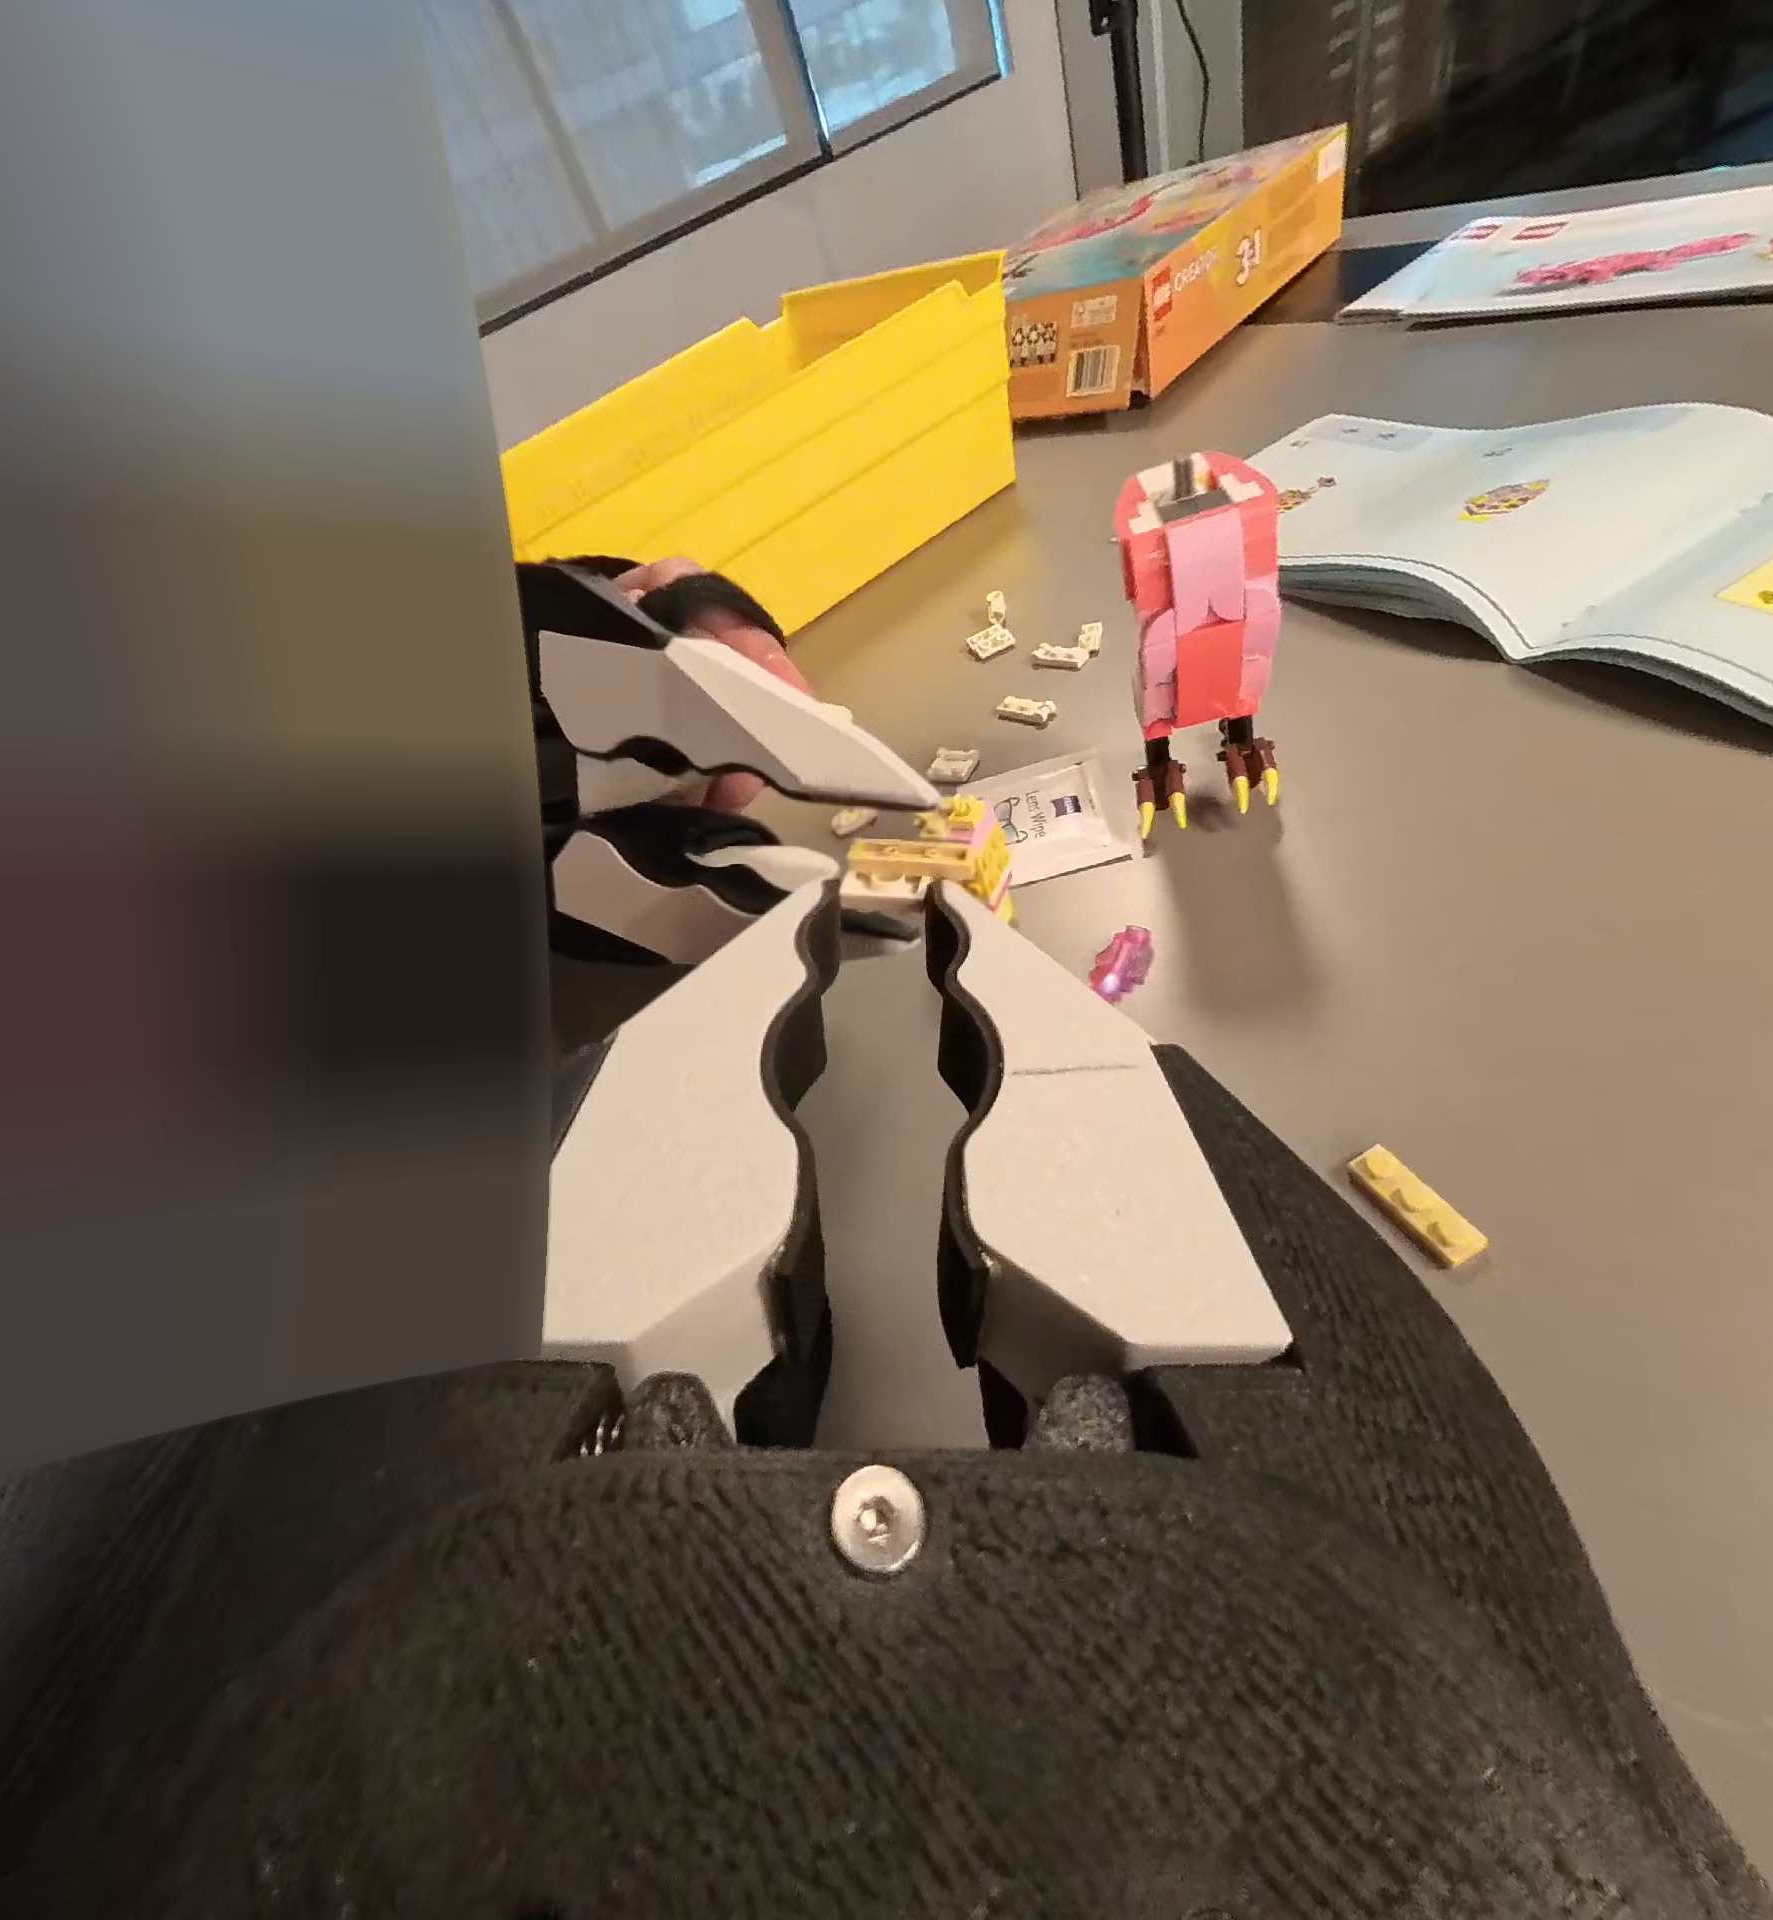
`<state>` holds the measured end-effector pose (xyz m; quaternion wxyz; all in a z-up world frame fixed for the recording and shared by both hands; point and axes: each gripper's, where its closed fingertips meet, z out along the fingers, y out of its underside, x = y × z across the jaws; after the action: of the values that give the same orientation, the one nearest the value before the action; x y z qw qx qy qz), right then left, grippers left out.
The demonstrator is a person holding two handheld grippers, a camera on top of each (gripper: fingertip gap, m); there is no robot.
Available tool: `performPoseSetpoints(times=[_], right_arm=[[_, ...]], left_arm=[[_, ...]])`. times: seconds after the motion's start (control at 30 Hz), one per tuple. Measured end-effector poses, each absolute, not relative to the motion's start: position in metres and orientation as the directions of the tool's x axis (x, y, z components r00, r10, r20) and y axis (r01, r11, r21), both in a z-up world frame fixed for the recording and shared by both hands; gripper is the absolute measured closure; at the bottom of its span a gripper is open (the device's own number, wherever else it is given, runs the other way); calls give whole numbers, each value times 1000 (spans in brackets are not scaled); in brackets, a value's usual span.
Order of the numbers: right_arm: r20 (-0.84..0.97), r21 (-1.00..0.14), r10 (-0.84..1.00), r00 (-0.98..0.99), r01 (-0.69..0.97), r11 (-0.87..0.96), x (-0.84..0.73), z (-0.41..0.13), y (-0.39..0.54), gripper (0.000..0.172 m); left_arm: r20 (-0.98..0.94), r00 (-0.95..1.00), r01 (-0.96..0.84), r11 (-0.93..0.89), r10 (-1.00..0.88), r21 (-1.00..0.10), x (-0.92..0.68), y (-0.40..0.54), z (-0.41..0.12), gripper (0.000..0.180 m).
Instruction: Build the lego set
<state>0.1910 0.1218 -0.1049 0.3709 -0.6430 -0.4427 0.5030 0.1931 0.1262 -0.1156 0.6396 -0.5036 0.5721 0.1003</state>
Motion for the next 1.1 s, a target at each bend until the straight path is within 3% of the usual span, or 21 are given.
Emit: performPoseSetpoints(times=[0.13, 0.33, 0.47, 0.6, 0.97, 1.1], right_arm=[[-320, -918, 944, 86, 218, -331, 189, -109, 117, 157], [-321, -919, 937, 134, 194, -343, 192, -110, 127, 142], [-144, -894, 936, 320, 364, -262, 220, -142, 166, 135], [-38, -815, 942, 334, 535, -223, 243, -172, 188, 138], [6, -760, 994, 105, 647, -64, 247, -183, 196, 156], [122, -706, 992, 12, 704, 78, 244, -183, 194, 166]], left_arm=[[-876, 286, -724, 512, -389, -463, 196, 123, -115, 173], [-885, 251, -782, 457, -391, -424, 191, 129, -120, 174], [-894, 238, -804, 439, -380, -401, 186, 134, -123, 174], [-909, 191, -822, 446, -371, -355, 187, 134, -129, 174], [-911, 158, -830, 449, -381, -332, 189, 134, -137, 174], [-909, 162, -832, 442, -384, -335, 188, 136, -138, 174]])
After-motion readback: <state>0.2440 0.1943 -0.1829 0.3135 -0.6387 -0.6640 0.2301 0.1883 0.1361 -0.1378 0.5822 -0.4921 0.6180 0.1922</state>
